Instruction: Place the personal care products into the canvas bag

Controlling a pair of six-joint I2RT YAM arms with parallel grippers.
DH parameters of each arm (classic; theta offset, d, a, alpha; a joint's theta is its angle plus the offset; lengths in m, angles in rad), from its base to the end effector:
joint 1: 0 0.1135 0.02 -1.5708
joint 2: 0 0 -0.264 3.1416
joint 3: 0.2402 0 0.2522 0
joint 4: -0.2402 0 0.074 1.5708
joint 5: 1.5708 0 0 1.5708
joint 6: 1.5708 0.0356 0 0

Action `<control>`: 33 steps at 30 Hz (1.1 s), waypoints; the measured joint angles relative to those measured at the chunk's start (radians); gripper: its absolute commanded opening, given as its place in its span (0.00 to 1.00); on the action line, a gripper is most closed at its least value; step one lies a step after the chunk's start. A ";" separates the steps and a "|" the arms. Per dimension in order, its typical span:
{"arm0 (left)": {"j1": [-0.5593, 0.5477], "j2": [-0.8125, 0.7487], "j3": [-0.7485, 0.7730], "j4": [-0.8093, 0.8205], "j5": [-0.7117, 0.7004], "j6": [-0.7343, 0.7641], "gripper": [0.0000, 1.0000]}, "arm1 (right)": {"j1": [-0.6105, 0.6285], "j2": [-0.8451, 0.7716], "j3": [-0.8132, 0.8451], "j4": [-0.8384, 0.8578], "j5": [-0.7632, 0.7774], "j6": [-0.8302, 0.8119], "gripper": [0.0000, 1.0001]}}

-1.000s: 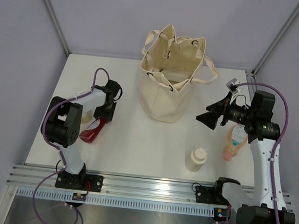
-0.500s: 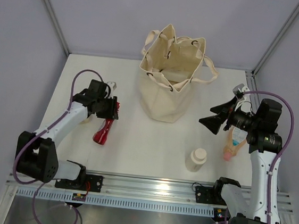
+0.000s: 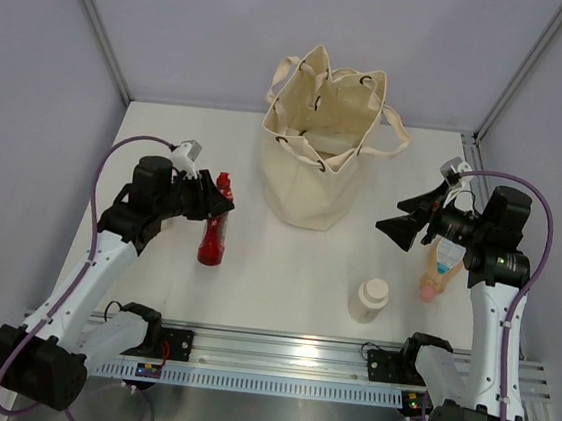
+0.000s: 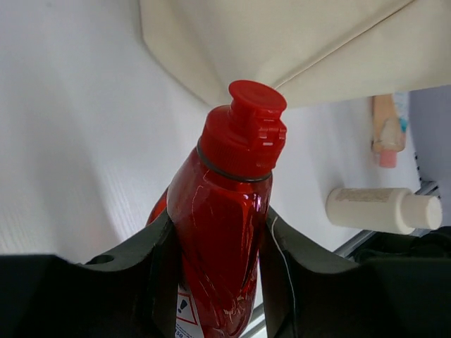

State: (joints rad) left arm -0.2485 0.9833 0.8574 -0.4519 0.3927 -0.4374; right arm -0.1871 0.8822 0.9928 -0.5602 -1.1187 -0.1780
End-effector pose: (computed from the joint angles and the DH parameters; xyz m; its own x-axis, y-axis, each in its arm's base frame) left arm 0.2038 -0.0658 0.3036 -0.7074 -0.2242 -0.6703 0.2631 0.7967 -0.5442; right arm 0.1727 -0.0001 0.3651 -0.2937 -0.0231 -0.9556 -0.7790 0.5851 0.2253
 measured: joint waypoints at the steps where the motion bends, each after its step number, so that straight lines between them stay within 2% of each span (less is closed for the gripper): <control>1: 0.000 -0.018 0.000 0.017 0.007 -0.013 0.00 | -0.001 0.000 -0.001 0.003 0.000 0.000 0.99; 8: -0.001 -0.089 0.053 0.104 0.060 -0.133 0.00 | -0.005 0.002 -0.012 0.012 0.001 0.002 1.00; 12: -0.038 -0.017 0.264 0.126 0.074 -0.191 0.00 | -0.005 0.009 -0.015 0.014 0.001 0.001 0.99; 14: -0.070 0.056 0.417 0.156 0.078 -0.211 0.00 | -0.005 0.015 -0.016 0.014 0.003 -0.001 1.00; 20: -0.154 0.410 0.960 0.288 0.082 -0.266 0.00 | -0.006 0.020 -0.016 -0.022 0.018 -0.045 1.00; 23: -0.161 0.573 1.146 0.317 0.071 -0.275 0.00 | -0.006 0.022 -0.016 -0.069 0.030 -0.091 0.99; 26: -0.163 0.732 1.260 0.347 0.043 -0.279 0.00 | -0.006 0.025 -0.016 -0.117 0.039 -0.138 0.99; 30: -0.170 0.904 1.286 0.342 0.000 -0.269 0.01 | -0.006 0.027 -0.015 -0.174 0.069 -0.185 1.00; 33: -0.175 1.023 1.286 0.301 -0.031 -0.247 0.13 | -0.006 0.025 -0.015 -0.198 0.120 -0.196 0.99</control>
State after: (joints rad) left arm -0.4240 2.0060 2.1433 -0.1509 0.3622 -0.6842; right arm -0.1932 0.9070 0.9779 -0.7578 -0.9985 -0.3744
